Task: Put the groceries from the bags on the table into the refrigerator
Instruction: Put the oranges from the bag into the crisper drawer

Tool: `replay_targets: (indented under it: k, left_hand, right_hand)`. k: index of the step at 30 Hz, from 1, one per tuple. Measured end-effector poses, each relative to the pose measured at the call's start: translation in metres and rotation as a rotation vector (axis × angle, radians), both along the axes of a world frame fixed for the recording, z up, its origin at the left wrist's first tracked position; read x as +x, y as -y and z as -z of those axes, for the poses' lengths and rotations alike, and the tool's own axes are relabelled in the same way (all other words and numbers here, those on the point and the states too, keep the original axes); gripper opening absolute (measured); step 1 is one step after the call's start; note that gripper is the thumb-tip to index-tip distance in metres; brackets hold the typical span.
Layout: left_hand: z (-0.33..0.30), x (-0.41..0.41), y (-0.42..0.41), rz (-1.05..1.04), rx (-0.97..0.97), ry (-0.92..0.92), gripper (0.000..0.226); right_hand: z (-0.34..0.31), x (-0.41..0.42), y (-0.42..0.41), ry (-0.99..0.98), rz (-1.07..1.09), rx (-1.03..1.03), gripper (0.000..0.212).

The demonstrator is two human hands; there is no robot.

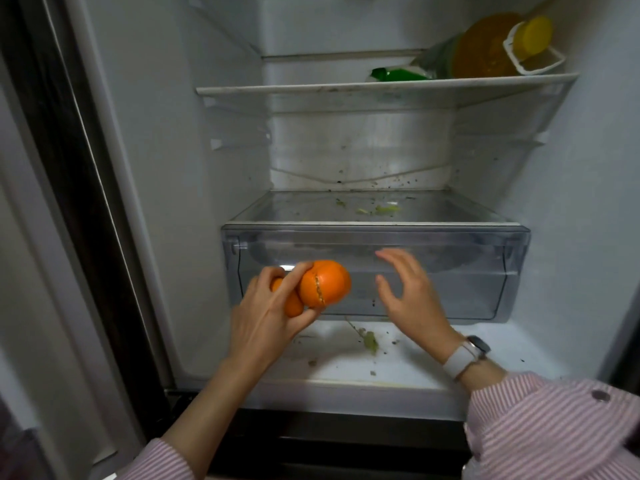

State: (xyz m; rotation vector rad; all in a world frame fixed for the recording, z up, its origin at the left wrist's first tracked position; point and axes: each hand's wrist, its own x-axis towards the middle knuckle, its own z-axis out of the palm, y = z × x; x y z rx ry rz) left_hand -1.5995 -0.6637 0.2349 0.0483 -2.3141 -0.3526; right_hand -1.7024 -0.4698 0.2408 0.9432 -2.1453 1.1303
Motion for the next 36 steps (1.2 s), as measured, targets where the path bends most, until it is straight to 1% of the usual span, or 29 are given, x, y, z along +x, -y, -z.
replay_targets:
  k: [1,2,4,5,6,10,13,15,20,24,26,27,28,29,30,32,33,34,36]
  left_hand:
    - [-0.004,0.000,0.004,-0.015,0.022,-0.014,0.061]
    - [-0.009,0.000,0.007,-0.033,0.042,-0.031,0.061]
    - [-0.018,-0.002,0.014,-0.068,0.073,-0.066,0.061]
    - [-0.023,-0.003,0.016,-0.081,0.077,-0.080,0.061]
    - [-0.028,-0.004,0.018,-0.091,0.076,-0.090,0.061]
    - [-0.052,-0.005,0.021,-0.107,0.073,-0.125,0.057]
    - [-0.072,-0.004,0.022,-0.147,0.057,-0.148,0.058]
    - [-0.085,-0.003,0.022,-0.163,0.034,-0.171,0.059]
    - [-0.111,-0.005,0.015,-0.142,-0.013,-0.143,0.060]
    - [-0.116,-0.008,0.005,-0.110,-0.057,-0.143,0.059]
    - [-0.116,-0.009,0.000,-0.088,-0.064,-0.140,0.059]
    - [-0.116,-0.010,-0.002,-0.079,-0.064,-0.138,0.059]
    - [-0.117,-0.010,-0.003,-0.070,-0.066,-0.130,0.059]
    - [-0.117,-0.010,-0.005,-0.061,-0.072,-0.119,0.060]
    - [-0.117,-0.010,-0.006,-0.049,-0.082,-0.111,0.060]
    - [-0.116,-0.010,-0.009,-0.016,-0.103,-0.104,0.059]
    - [-0.117,-0.010,-0.011,0.004,-0.111,-0.101,0.059]
    - [-0.118,-0.010,-0.013,0.022,-0.118,-0.101,0.060]
    - [-0.119,-0.012,-0.016,0.051,-0.133,-0.101,0.061]
  right_hand:
    - [-0.001,-0.014,0.001,-0.199,0.172,0.102,0.038]
    - [-0.005,-0.027,0.002,-0.340,0.309,0.223,0.045]
    - [-0.015,-0.048,0.007,-0.464,0.452,0.443,0.060]
    - [-0.020,-0.055,0.010,-0.493,0.489,0.494,0.063]
    - [-0.024,-0.060,0.013,-0.522,0.511,0.504,0.062]
    - [-0.039,-0.065,0.013,-0.630,0.470,0.491,0.047]
    - [-0.046,-0.057,0.004,-0.671,0.378,0.455,0.042]
    - [-0.050,-0.046,-0.003,-0.658,0.307,0.424,0.040]
    - [-0.074,-0.014,-0.025,-0.480,0.115,0.517,0.037]
    - [-0.091,0.014,-0.040,-0.298,-0.041,0.583,0.037]
    - [-0.097,0.025,-0.045,-0.192,-0.098,0.608,0.033]
    - [-0.101,0.028,-0.046,-0.155,-0.124,0.590,0.031]
    - [-0.105,0.030,-0.047,-0.104,-0.152,0.530,0.030]
    - [-0.109,0.030,-0.045,-0.021,-0.190,0.418,0.031]
    - [-0.115,0.030,-0.042,0.092,-0.246,0.261,0.035]
    - [-0.130,0.028,-0.031,0.349,-0.388,-0.033,0.053]
    - [-0.139,0.026,-0.025,0.459,-0.441,-0.108,0.064]
    - [-0.146,0.025,-0.019,0.521,-0.460,-0.106,0.072]
    - [-0.158,0.025,-0.009,0.472,-0.405,0.076,0.075]
